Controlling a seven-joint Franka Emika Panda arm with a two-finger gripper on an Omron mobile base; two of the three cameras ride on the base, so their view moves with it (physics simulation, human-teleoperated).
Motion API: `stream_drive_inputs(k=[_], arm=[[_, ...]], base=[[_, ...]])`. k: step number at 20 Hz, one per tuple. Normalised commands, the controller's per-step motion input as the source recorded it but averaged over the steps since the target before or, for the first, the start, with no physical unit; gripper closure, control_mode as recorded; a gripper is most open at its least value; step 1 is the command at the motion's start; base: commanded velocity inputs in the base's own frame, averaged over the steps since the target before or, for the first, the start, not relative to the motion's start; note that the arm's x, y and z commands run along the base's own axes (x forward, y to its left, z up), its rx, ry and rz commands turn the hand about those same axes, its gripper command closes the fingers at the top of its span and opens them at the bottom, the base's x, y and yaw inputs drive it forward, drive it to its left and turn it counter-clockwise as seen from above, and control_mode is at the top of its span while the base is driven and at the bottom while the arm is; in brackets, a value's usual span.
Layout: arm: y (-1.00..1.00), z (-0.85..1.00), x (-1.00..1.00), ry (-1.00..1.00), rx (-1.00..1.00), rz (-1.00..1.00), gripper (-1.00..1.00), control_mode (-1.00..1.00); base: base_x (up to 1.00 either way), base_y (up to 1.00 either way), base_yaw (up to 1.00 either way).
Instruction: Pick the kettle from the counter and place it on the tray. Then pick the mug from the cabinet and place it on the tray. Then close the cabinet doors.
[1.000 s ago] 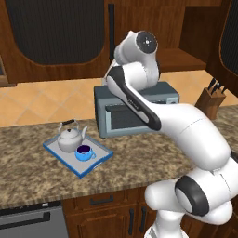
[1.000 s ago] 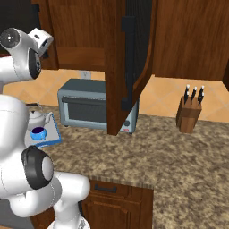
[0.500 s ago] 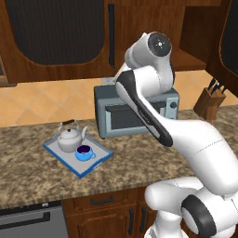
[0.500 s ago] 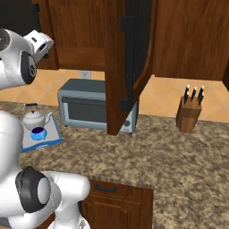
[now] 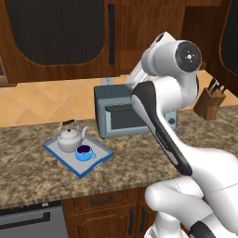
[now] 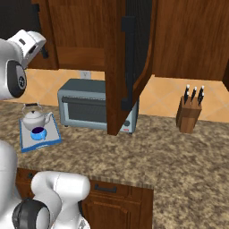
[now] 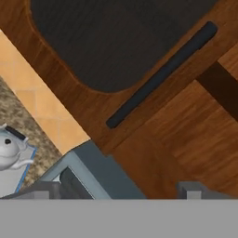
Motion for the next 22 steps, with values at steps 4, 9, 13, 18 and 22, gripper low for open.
stream_drive_inputs(k=[4, 9, 13, 18, 22], arm=[[-0.23, 0.37, -0.67, -0.13, -0.03, -0.01, -1.0, -1.0], [-0.32, 0.33, -0.62, -0.03, -0.06, -0.02, -1.0, -1.0], [-0.23, 0.2, -0.52, 0.0, -0.12, -0.07, -1.0, -1.0], [-0.23, 0.12, -0.58, 0.0, -0.13, -0.09, -1.0, -1.0], [-0.23, 0.09, -0.54, 0.0, -0.12, -0.08, -1.0, -1.0]], base=[[0.0, 0.0, 0.0], [0.0, 0.0, 0.0], [0.0, 0.0, 0.0], [0.0, 0.0, 0.0], [0.0, 0.0, 0.0]])
